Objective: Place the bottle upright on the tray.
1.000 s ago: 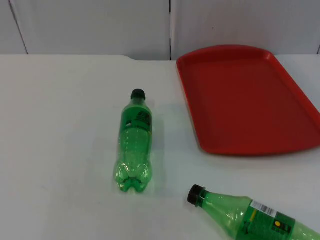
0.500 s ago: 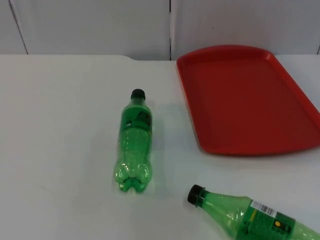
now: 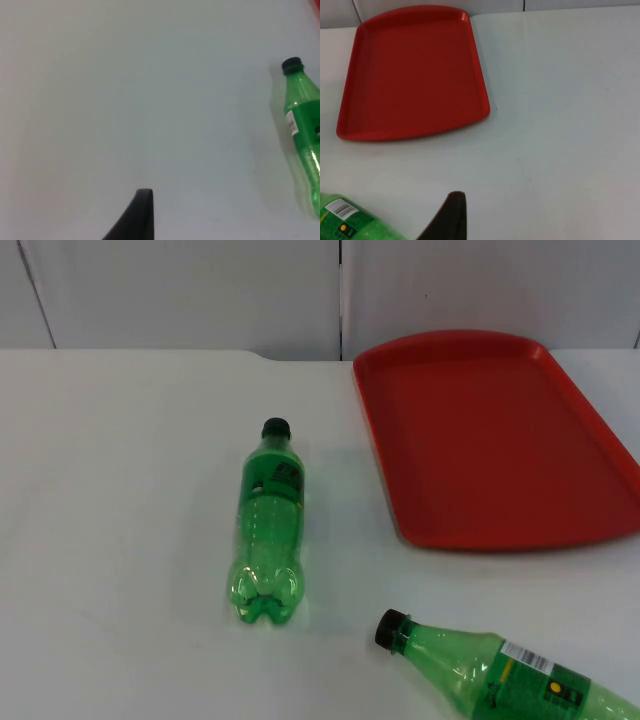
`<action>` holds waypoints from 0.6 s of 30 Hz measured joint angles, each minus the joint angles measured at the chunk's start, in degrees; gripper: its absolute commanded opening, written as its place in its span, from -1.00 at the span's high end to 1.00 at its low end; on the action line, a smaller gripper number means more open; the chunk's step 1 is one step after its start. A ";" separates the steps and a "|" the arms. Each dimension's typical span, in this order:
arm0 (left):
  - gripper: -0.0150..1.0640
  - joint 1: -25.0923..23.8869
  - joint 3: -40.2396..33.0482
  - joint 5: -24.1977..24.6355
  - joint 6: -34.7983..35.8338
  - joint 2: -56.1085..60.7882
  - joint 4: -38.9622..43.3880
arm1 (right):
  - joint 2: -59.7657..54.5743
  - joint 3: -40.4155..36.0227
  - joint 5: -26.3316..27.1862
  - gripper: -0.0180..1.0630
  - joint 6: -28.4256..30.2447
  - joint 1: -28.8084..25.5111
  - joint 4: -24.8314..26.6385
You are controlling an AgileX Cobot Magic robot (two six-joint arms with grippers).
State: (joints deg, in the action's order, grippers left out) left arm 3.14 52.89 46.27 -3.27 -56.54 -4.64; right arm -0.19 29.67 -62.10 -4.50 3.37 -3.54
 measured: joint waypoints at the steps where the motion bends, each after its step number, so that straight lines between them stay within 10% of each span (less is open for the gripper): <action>1: -0.97 0.00 0.92 0.11 -0.61 -1.23 -0.93 | 0.00 0.00 0.00 -0.97 0.00 0.00 0.00; 18: -0.97 0.00 12.05 1.19 -7.49 -16.07 -9.25 | 0.00 0.00 0.00 -0.97 0.00 0.00 0.00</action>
State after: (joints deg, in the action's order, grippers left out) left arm 3.14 64.94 47.46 -10.76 -72.61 -13.89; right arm -0.19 29.67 -62.10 -4.50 3.37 -3.54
